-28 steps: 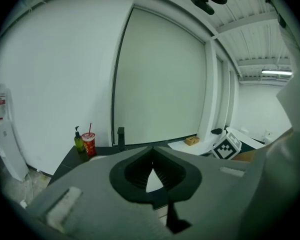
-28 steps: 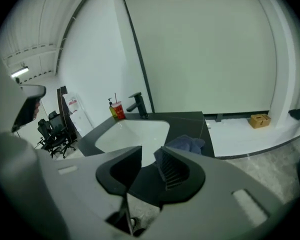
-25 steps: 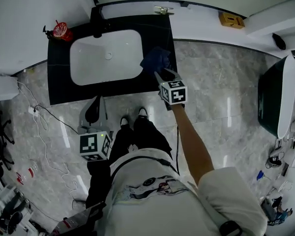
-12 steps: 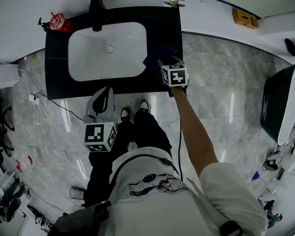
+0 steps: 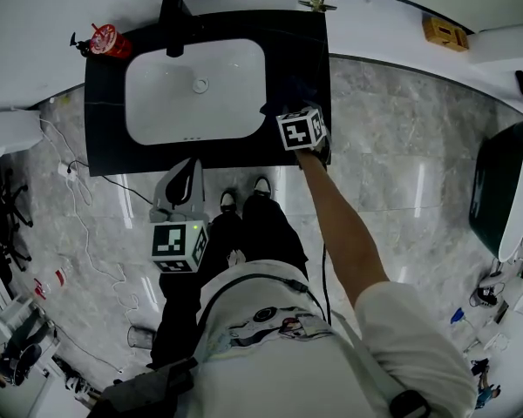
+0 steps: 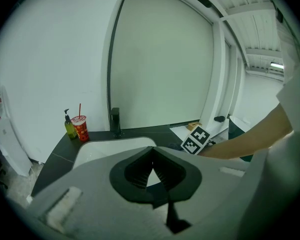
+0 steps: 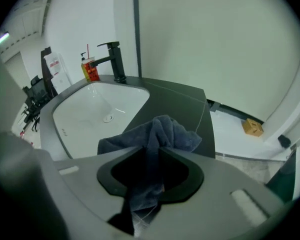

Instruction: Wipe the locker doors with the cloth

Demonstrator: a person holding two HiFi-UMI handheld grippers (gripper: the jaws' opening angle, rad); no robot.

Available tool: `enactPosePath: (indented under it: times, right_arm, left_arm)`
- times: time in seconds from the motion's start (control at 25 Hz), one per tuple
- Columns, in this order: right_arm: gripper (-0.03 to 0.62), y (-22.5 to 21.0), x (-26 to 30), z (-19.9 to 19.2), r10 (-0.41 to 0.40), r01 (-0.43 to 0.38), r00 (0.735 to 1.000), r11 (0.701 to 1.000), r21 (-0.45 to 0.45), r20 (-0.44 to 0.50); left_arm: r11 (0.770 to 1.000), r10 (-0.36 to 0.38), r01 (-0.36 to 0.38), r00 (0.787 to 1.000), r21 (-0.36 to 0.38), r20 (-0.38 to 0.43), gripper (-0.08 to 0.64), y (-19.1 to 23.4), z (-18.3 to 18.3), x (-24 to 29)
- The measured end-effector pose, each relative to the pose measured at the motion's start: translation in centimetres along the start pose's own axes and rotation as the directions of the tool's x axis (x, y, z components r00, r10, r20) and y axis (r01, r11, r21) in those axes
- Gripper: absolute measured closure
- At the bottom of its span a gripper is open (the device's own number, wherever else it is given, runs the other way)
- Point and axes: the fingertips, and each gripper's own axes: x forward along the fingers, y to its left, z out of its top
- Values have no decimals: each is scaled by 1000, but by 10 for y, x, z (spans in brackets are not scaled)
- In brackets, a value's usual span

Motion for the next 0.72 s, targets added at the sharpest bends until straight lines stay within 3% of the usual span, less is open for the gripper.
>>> enactPosePath:
  times: [0.08,0.36,0.72]
  right_arm:
    - [511,3,1,-2,3,-3,1000,999,-35,4]
    - [528,-5,-37,-1,42,-48,990,998,41,131]
    - [529,-8,-109,15,36,-59,944,997,60,328]
  left_arm:
    - [1000,-2,2,1000,7,2,558,-3,1,0]
    - [1000,-4,4,1000,18,19,558,-12,4,-7]
    - [999,-23,22,999,25,38,558,-37,1,-25]
